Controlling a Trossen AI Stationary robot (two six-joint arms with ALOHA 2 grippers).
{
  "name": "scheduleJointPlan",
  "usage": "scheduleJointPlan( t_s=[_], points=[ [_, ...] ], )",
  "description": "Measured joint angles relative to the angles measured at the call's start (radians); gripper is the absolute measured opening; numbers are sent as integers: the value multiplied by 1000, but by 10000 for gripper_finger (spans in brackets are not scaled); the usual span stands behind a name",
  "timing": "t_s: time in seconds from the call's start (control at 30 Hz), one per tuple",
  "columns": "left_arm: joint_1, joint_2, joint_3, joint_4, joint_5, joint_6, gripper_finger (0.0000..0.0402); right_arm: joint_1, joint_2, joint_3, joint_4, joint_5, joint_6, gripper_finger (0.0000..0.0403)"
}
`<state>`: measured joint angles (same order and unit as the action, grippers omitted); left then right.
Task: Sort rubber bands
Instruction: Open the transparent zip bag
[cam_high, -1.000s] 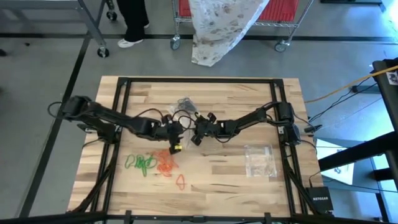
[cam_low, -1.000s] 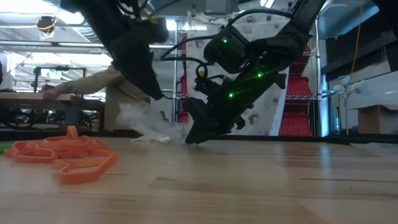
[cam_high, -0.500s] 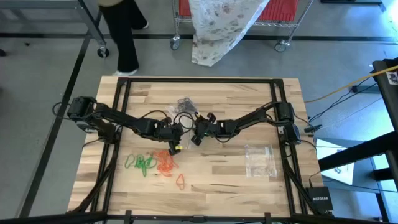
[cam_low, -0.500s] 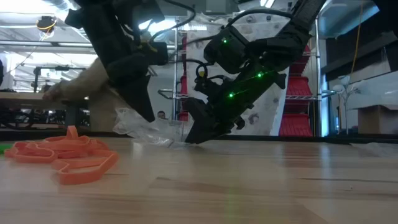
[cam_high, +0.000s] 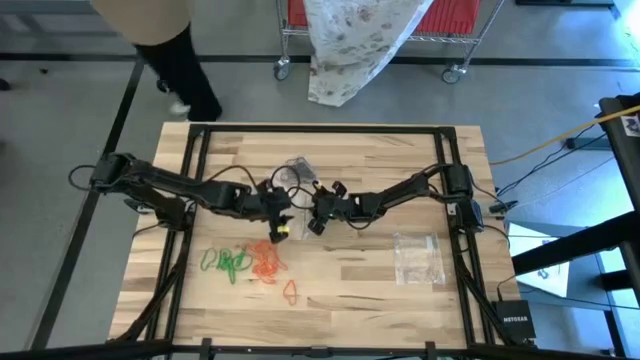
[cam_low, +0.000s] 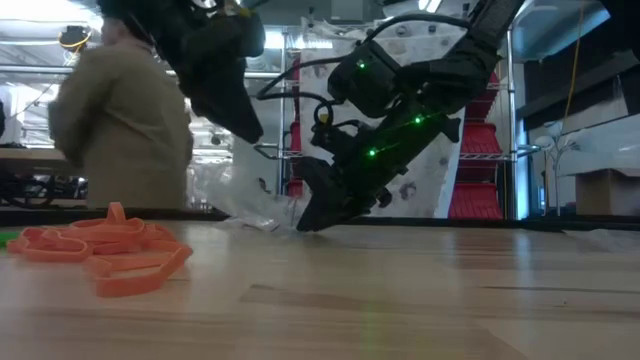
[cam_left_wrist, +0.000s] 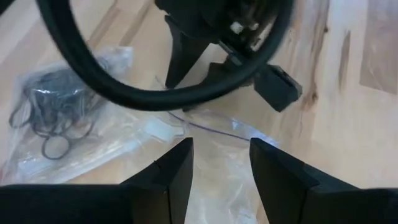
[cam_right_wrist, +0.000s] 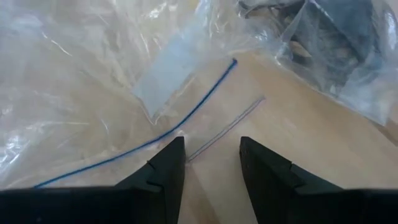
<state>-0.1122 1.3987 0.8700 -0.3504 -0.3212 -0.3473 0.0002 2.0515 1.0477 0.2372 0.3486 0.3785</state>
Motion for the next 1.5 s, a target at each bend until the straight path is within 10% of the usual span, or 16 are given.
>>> scheduleJointPlan(
  t_s=[0.47, 0.97, 1.5],
  points=[
    [7, 0, 0, 19, 10, 7, 150, 108, -184, 1, -85, 107, -175, 147],
    [82, 151, 0, 93, 148, 41, 150, 135, -223, -113, -124, 445, -45, 147],
    [123, 296, 0, 170, 163, 174, 150, 135, -222, -160, -51, 461, -16, 147]
  ],
)
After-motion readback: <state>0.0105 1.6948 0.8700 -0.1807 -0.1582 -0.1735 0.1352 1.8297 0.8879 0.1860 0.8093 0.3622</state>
